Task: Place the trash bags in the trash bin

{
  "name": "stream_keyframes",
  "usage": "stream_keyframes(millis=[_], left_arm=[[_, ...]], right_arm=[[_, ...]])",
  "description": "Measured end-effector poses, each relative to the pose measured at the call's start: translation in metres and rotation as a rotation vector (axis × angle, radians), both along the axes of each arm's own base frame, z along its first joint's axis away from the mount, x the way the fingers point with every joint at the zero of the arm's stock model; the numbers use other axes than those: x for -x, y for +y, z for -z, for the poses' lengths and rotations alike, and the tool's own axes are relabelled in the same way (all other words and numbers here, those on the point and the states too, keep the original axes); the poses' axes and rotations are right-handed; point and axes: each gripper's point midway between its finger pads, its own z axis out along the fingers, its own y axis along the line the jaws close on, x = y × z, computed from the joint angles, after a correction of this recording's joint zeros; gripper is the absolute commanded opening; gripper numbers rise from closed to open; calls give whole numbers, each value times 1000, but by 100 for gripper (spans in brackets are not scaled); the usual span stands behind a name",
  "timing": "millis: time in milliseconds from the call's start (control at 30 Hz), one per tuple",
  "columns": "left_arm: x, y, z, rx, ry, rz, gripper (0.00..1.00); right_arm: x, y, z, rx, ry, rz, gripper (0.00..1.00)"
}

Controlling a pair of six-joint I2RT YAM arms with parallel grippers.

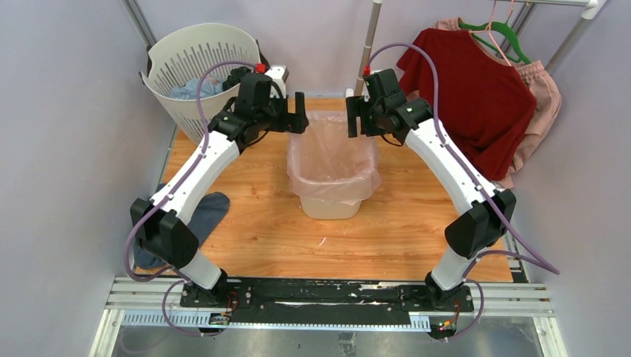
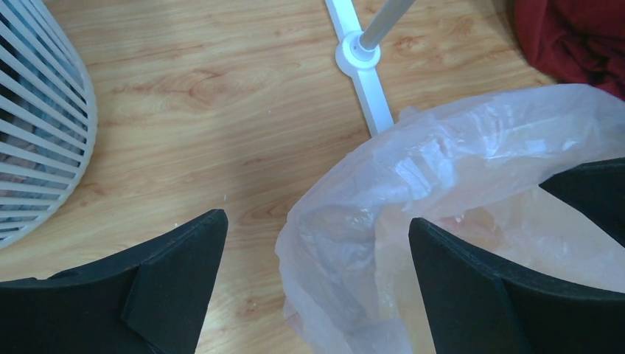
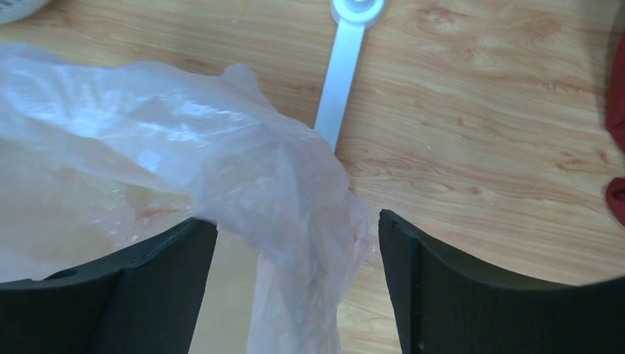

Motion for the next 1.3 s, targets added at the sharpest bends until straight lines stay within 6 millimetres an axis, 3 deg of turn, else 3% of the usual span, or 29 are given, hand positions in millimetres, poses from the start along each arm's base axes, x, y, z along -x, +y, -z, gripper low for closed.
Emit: stream_keyframes(millis=[267, 300, 433, 500, 600, 667, 733, 867, 967, 1100, 1300], left_arm=[[13, 6, -44, 36, -90, 12, 100], [14, 7, -50, 40, -104, 16, 100], [21, 21, -69, 49, -147, -20, 100], [28, 40, -73, 54, -156, -70, 98], [46, 77, -68, 60, -153, -173, 91], [64, 97, -54, 64, -136, -229, 89], [76, 101, -40, 70, -117, -242, 87], [87, 101, 5, 73, -33, -257, 83], [88, 98, 47, 73, 45, -260, 81], [96, 93, 91, 88, 130, -254, 78], [95, 83, 128, 142, 166, -246, 76]], right_arm=[[20, 1, -56, -106, -103, -55, 87], [23, -1, -64, -118, -123, -57, 83], [36, -19, -96, -153, -203, -31, 32], [41, -39, -100, -159, -222, 11, 16], [46, -83, -86, -156, -208, 110, 15], [52, -103, -60, -167, -160, 147, 16], [57, -110, -28, -187, -90, 154, 17], [65, -87, 29, -264, 58, 74, 16], [69, -69, 60, -331, 153, 22, 14], [71, -54, 87, -391, 237, -17, 13], [84, -38, 127, -484, 345, -43, 11]])
